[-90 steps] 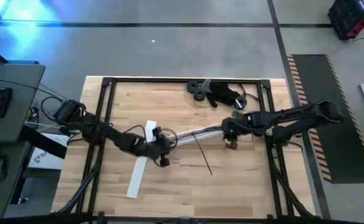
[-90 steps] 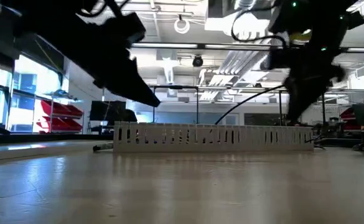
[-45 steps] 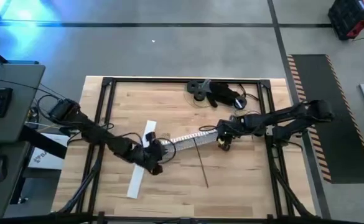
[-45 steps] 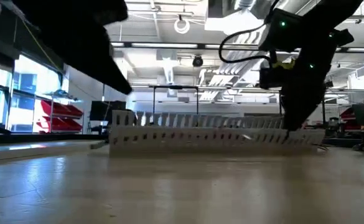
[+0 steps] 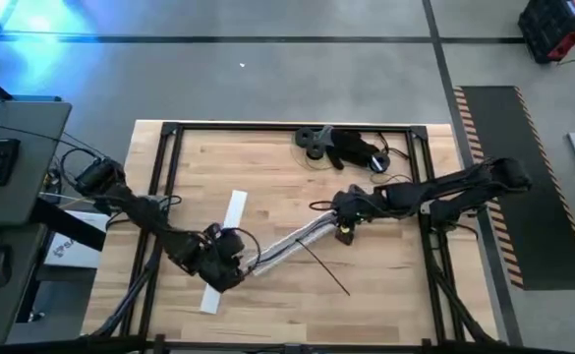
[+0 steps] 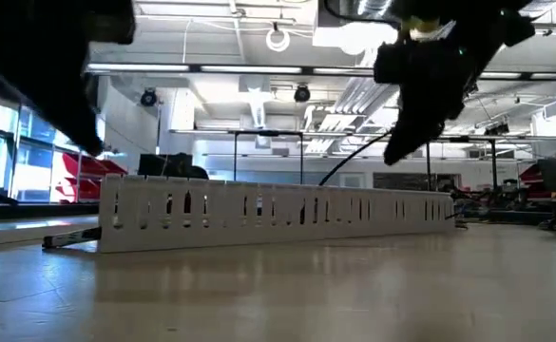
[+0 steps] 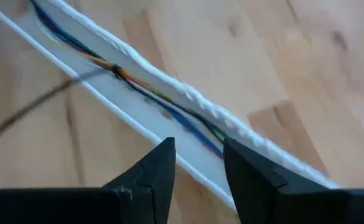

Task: Ziptie cables
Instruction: Close the white cable duct

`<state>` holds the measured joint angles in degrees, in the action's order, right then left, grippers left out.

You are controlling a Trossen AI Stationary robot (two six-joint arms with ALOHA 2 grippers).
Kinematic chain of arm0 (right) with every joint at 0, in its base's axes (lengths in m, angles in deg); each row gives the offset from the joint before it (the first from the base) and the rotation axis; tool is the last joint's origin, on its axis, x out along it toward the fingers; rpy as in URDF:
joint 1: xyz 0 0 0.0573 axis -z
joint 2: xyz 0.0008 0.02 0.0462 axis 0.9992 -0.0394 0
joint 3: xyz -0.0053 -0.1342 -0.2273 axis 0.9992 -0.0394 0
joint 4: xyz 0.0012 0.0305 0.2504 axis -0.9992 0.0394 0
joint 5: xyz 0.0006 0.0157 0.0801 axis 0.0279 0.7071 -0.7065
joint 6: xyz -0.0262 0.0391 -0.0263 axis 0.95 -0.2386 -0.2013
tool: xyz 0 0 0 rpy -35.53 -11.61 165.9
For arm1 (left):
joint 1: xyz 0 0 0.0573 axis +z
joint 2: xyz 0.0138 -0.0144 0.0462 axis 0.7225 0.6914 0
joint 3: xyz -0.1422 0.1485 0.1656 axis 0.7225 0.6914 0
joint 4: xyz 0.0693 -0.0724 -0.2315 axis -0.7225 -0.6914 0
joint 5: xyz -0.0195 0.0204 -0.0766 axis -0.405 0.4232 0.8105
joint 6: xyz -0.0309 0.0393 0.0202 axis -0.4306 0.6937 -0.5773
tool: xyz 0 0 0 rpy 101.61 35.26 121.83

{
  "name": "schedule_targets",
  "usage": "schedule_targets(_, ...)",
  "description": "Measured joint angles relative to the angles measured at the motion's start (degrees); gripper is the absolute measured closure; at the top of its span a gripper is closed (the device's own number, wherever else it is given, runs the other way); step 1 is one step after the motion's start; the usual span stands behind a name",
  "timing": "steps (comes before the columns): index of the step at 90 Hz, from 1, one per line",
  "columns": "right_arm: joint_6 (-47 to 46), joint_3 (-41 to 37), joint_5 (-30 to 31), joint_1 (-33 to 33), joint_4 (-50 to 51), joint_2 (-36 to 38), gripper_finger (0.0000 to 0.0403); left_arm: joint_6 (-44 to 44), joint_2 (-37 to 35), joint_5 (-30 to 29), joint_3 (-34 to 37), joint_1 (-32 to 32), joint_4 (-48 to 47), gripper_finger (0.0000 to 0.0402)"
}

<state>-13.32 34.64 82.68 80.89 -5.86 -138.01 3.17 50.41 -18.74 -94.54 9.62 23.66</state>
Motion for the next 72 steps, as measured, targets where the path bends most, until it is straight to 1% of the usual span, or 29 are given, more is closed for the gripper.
schedule_targets(7,1.42,1.36,3.73,-1.82,0.0,0.0,0.0281,-7.58,0.0,-0.13,2.33,-0.67,-0.41,0.0246)
schedule_targets(14,2.35,2.18,6.45,-3.64,-0.09,0.02,0.0281,-13.21,0.0,0.22,5.09,-1.14,-0.57,0.0229)
schedule_targets(23,2.64,2.34,8.06,-5.18,0.0,0.02,0.0281,-16.73,-0.02,1.73,7.64,-1.32,0.47,0.0218)
schedule_targets(34,2.63,2.34,8.45,-6.29,0.82,0.02,0.0281,-18.62,0.0,1.94,9.65,-1.32,2.27,0.0216)
schedule_targets(45,2.64,2.34,9.56,-7.15,0.69,0.02,0.0281,-18.63,0.0,1.79,9.7,-1.3,3.53,0.0216)
schedule_targets(54,2.62,2.34,9.93,-7.48,0.66,0.02,0.0281,-17.51,-0.04,0.47,10.28,-1.05,4.32,0.0216)
schedule_targets(63,2.56,2.34,9.95,-7.95,0.61,0.02,0.0281,-11.31,-0.18,1.02,12.61,1.0,4.08,0.0216)
schedule_targets(72,2.45,2.34,9.96,-8.42,0.53,0.02,0.0281,-2.43,-0.35,-0.38,14.93,3.55,4.27,0.0216)
